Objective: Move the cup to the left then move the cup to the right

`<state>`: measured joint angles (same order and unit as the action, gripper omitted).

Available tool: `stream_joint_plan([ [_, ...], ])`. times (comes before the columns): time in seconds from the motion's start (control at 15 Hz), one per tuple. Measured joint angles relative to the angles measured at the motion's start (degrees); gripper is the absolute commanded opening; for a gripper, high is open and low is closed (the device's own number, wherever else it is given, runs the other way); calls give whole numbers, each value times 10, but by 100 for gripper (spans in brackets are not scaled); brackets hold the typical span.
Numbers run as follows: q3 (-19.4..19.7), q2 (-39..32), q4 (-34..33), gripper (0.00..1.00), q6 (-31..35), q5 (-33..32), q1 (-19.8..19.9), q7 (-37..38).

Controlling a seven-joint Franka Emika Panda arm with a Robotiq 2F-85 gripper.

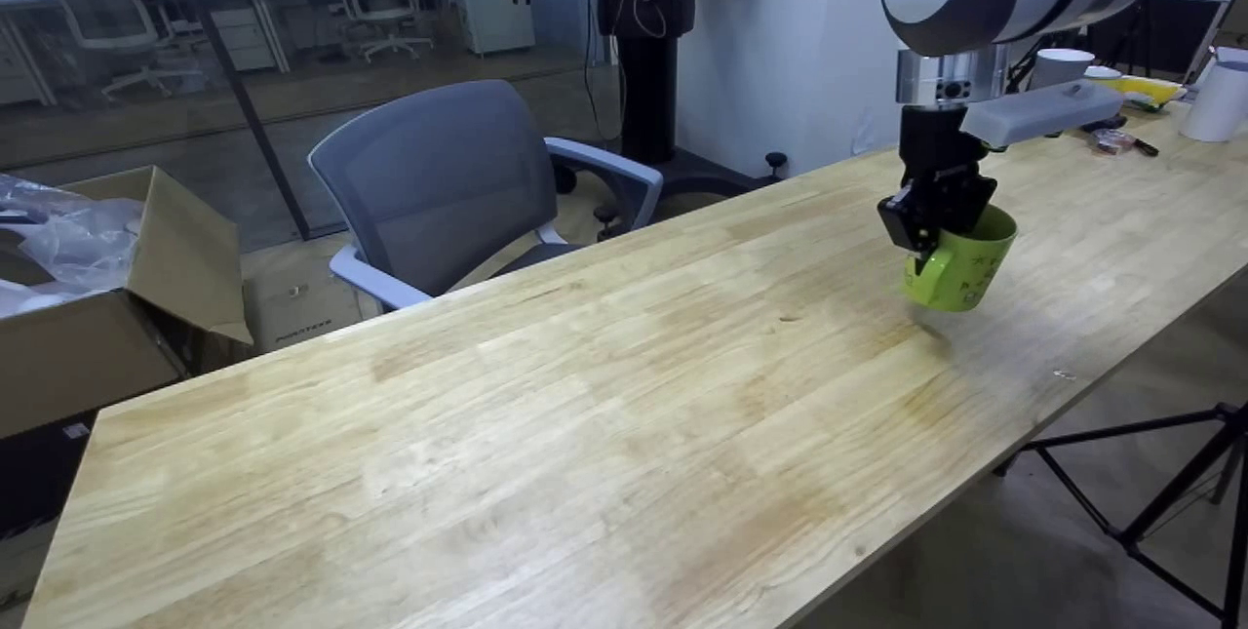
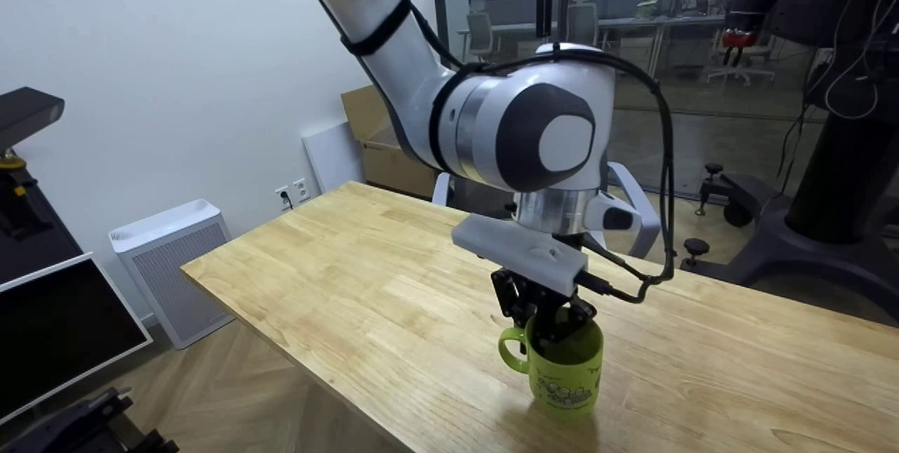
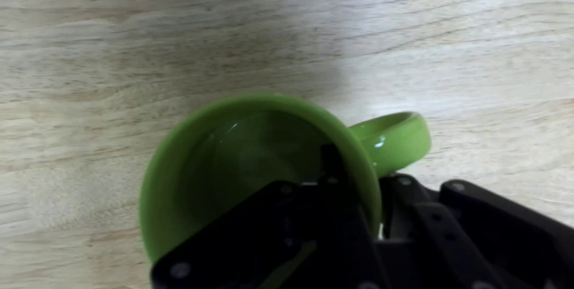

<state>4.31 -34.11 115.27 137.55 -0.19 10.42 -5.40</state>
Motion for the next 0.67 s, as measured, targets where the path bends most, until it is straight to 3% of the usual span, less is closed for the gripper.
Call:
stream_joint_plan([
  [0.67, 10, -36, -16, 3, -3, 2, 20, -3],
])
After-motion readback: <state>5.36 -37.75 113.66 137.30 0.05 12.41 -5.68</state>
